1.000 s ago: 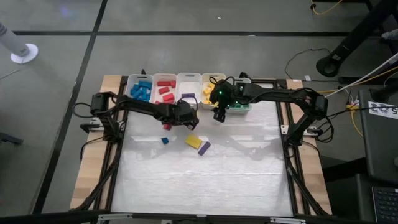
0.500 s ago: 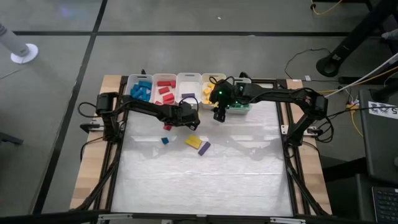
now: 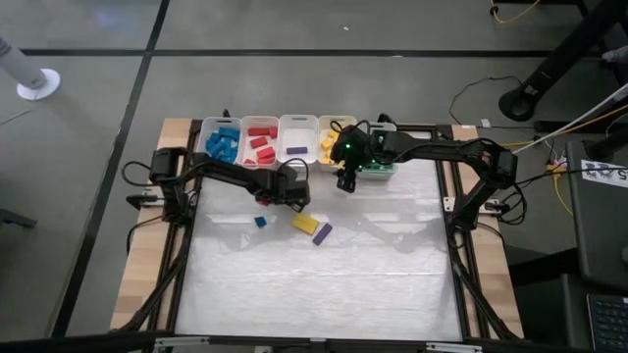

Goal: Sort blocks
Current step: Put the green block into the right white bin

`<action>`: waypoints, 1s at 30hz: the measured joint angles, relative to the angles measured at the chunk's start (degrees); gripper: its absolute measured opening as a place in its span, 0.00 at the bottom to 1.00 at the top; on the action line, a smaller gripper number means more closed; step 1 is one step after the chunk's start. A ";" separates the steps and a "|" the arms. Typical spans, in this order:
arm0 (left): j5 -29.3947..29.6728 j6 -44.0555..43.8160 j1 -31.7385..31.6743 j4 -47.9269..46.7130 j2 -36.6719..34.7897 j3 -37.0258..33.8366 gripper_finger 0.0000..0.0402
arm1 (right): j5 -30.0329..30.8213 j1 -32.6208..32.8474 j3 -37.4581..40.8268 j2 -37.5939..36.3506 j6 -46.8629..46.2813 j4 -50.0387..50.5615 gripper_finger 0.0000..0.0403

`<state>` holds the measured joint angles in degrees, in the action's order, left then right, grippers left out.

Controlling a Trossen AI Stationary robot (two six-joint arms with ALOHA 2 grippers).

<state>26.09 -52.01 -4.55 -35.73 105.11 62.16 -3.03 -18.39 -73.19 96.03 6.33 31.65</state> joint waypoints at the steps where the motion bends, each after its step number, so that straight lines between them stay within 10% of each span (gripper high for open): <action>1: -0.32 0.00 0.23 -0.51 -0.02 0.02 0.40 | 0.00 0.00 0.00 0.00 0.00 0.02 0.50; 30: 1.74 -25.62 5.24 -9.79 -3.93 -0.05 0.36 | 0.00 0.02 0.00 0.00 0.00 -0.26 0.50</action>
<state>27.83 -77.63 0.69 -45.52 101.18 62.11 -3.03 -18.37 -73.19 96.03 6.33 31.40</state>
